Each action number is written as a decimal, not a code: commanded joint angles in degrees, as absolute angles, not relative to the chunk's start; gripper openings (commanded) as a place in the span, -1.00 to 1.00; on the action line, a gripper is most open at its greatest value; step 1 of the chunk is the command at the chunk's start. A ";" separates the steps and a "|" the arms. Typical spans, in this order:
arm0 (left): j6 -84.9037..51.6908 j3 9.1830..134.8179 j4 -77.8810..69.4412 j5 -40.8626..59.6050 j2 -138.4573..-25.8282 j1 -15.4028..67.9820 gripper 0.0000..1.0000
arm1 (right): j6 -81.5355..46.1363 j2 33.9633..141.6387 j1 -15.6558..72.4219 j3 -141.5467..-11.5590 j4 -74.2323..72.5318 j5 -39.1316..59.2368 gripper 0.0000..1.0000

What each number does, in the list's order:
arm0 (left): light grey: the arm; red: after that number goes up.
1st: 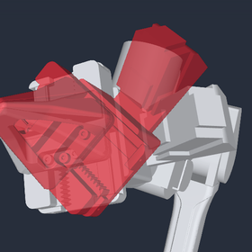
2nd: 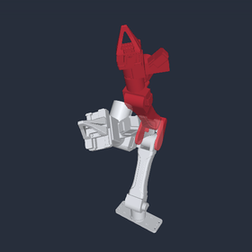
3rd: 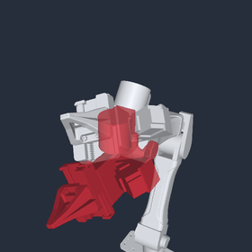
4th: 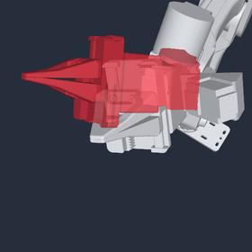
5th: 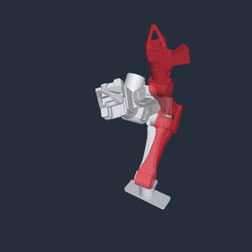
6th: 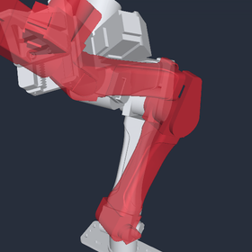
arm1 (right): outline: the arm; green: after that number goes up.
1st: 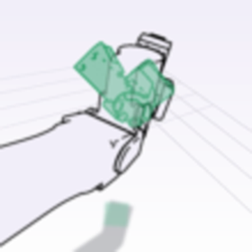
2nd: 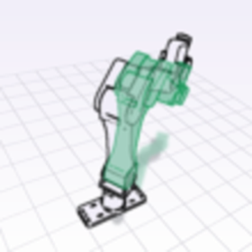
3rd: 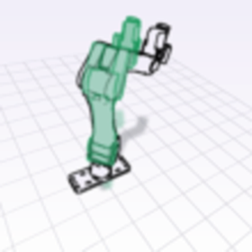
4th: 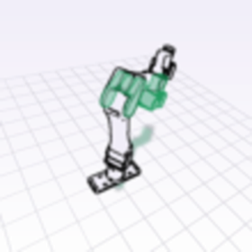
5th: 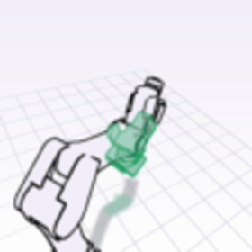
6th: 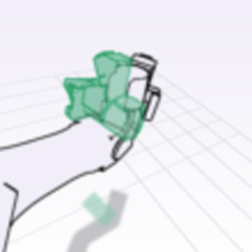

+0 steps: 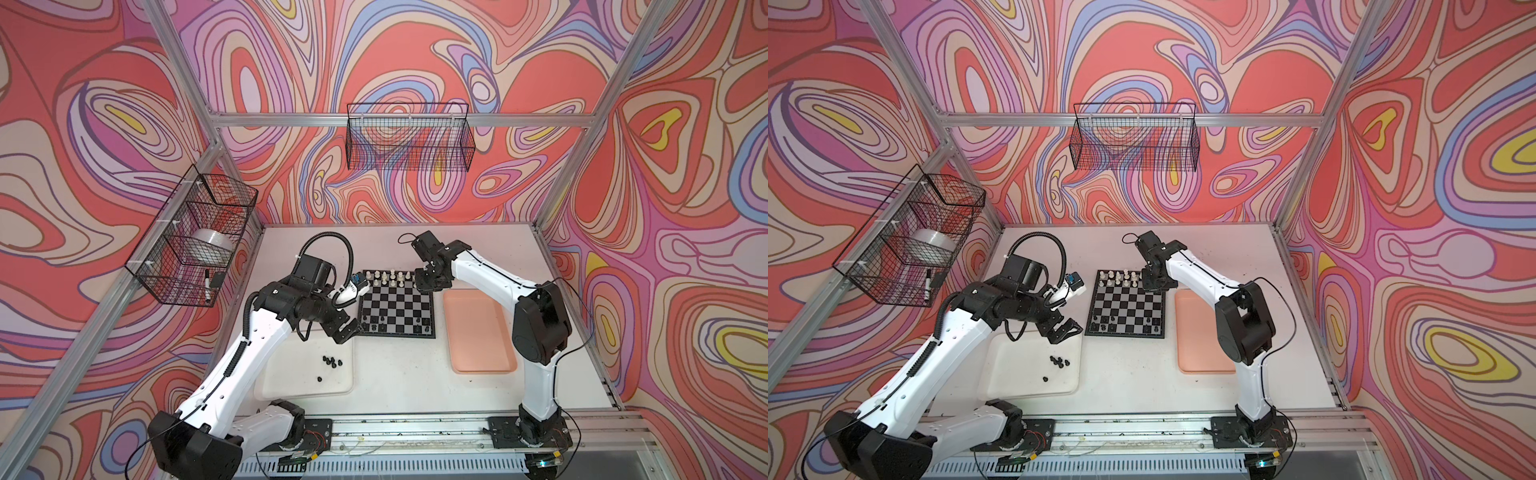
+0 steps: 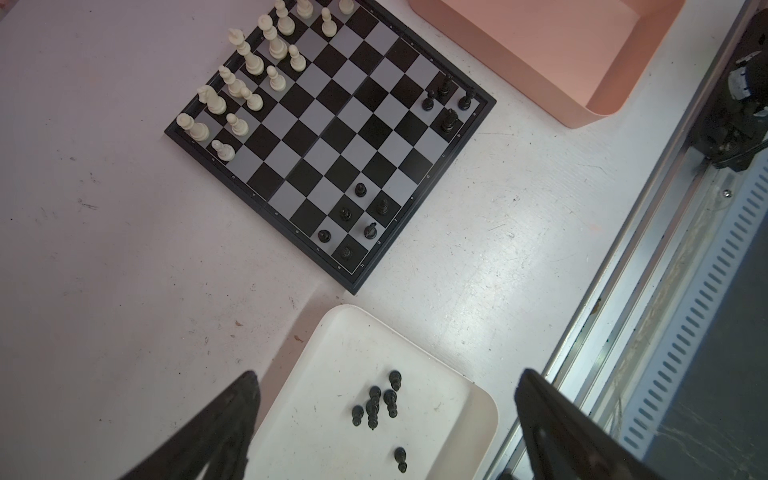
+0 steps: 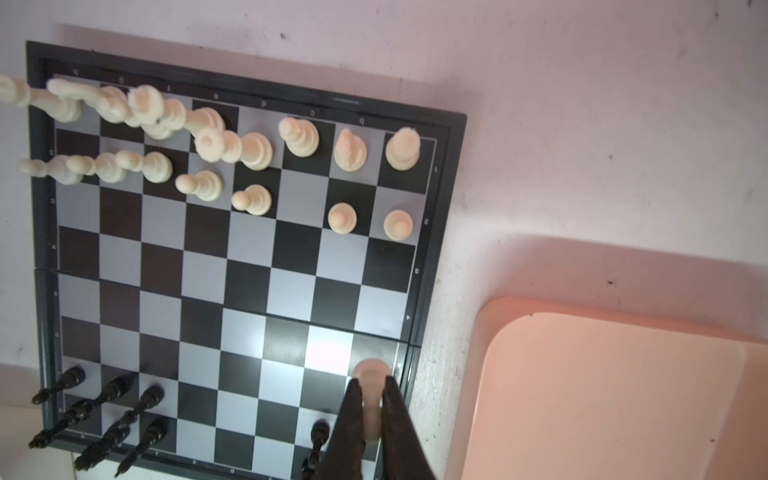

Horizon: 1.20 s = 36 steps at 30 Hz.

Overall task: Set up the chess pieces on the board
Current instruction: 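Carry the held cream pawn with the right gripper over the chessboard's cream rows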

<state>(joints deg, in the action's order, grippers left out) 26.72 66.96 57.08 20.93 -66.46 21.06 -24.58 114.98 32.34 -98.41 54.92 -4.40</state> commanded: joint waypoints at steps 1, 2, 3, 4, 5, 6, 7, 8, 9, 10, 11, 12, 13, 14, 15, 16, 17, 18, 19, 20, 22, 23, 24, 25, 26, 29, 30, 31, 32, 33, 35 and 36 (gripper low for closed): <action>26.19 66.78 57.13 21.16 -65.95 21.30 0.93 | -23.19 117.18 32.87 -101.16 55.29 -4.25 -0.87; 26.26 66.84 57.19 21.18 -66.08 21.31 0.94 | -23.09 117.83 32.94 -102.00 55.42 -4.16 -0.88; 26.28 66.81 57.22 21.18 -66.09 21.35 0.93 | -23.01 118.38 33.00 -102.65 55.38 -4.11 -0.88; 26.28 66.80 57.21 21.06 -66.14 21.30 0.94 | -22.93 118.97 33.05 -103.44 55.49 -3.84 -0.88; 26.25 66.82 57.22 21.01 -66.16 21.28 0.94 | -22.84 119.59 33.14 -104.14 55.49 -3.72 -0.88; 26.22 66.80 57.18 20.95 -66.21 21.24 0.94 | -22.76 120.05 33.22 -104.69 55.38 -3.61 -0.88; 26.27 66.85 57.29 20.96 -66.26 21.34 0.93 | -22.58 120.66 33.31 -105.21 55.38 -3.60 -0.88; 26.20 66.95 57.30 20.97 -66.19 21.28 0.94 | -22.46 121.15 33.43 -105.85 55.26 -3.54 -0.87; 26.23 66.93 57.37 21.00 -66.33 21.30 0.93 | -22.39 121.69 33.49 -106.35 55.17 -3.43 -0.87; 26.32 66.98 57.39 20.92 -66.33 21.31 0.94 | -22.33 122.20 33.61 -106.98 55.13 -3.43 -0.87; 26.36 67.02 57.39 20.92 -66.36 21.31 0.93 | -22.19 122.77 33.69 -107.60 55.13 -3.40 -0.87; 26.35 67.10 57.39 20.83 -66.44 21.30 0.94 | -22.06 123.23 33.73 -108.12 55.20 -3.43 -0.87; 26.33 67.10 57.41 20.78 -66.44 21.32 0.94 | -21.94 123.67 33.75 -108.68 55.12 -3.43 -0.87; 26.35 67.08 57.46 20.74 -66.48 21.33 0.93 | -21.81 124.14 33.83 -109.09 55.30 -3.41 -0.87; 26.33 67.06 57.48 20.74 -66.52 21.32 0.94 | -21.68 124.58 33.80 -109.61 55.45 -3.42 -0.87; 26.35 67.08 57.47 20.68 -66.52 21.33 0.93 | -21.52 124.96 33.88 -109.84 55.31 -3.43 -0.87; 26.37 67.07 57.48 20.69 -66.53 21.31 0.94 | -21.43 125.29 33.92 -110.11 55.35 -3.56 -0.87; 26.32 67.15 57.48 20.73 -66.56 21.35 0.93 | -21.36 125.59 33.91 -110.37 55.34 -3.69 -0.87; 26.35 67.17 57.55 20.74 -66.55 21.34 0.93 | -21.19 125.83 33.91 -110.56 55.21 -3.69 -0.87; 26.34 67.19 57.57 20.70 -66.56 21.30 0.93 | -21.18 126.07 33.91 -110.72 55.16 -3.78 -0.87; 26.34 67.32 57.66 20.68 -66.66 21.29 0.93 | -21.09 126.65 33.89 -111.17 55.07 -3.85 -0.87; 26.32 67.40 57.74 20.74 -66.66 21.29 0.93 | -21.01 126.84 33.89 -111.29 54.99 -3.86 -0.87; 26.33 67.41 57.74 20.71 -66.72 21.28 0.93 | -20.94 127.14 33.88 -111.39 54.79 -3.90 -0.87; 26.35 67.50 57.83 20.74 -66.77 21.27 0.93 | -20.89 127.25 33.89 -111.52 54.63 -3.82 -0.87; 26.37 67.57 57.91 20.72 -66.79 21.33 0.93 | -20.91 127.52 33.88 -111.70 54.56 -3.79 -0.87; 26.33 67.65 58.00 20.60 -66.80 21.30 0.93 | -20.91 128.43 33.85 -112.62 54.54 -3.54 -0.87; 26.33 67.68 58.00 20.54 -66.83 21.28 0.93 | -20.84 128.87 33.86 -113.09 54.69 -3.43 -0.87; 26.34 67.73 58.01 20.53 -66.86 21.31 0.93 | -20.74 129.06 33.91 -113.29 54.55 -3.35 -0.87; 26.30 67.68 58.01 20.48 -66.82 21.29 0.93 | -20.58 129.15 33.88 -113.49 54.43 -3.18 -0.87; 26.35 67.68 58.01 20.43 -66.85 21.29 0.93 | -20.62 129.31 33.84 -113.69 54.30 -3.25 -0.87; 26.33 67.68 58.02 20.39 -66.86 21.23 0.93 | -20.56 129.71 33.87 -114.26 54.37 -3.25 -0.87; 26.34 67.68 58.01 20.38 -66.87 21.22 0.93 | -20.43 130.21 33.89 -114.71 54.76 -3.30 -0.86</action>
<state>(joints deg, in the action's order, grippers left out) 26.72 66.96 57.17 20.69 -66.52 21.06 -21.08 128.60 33.50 -112.90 54.70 -3.36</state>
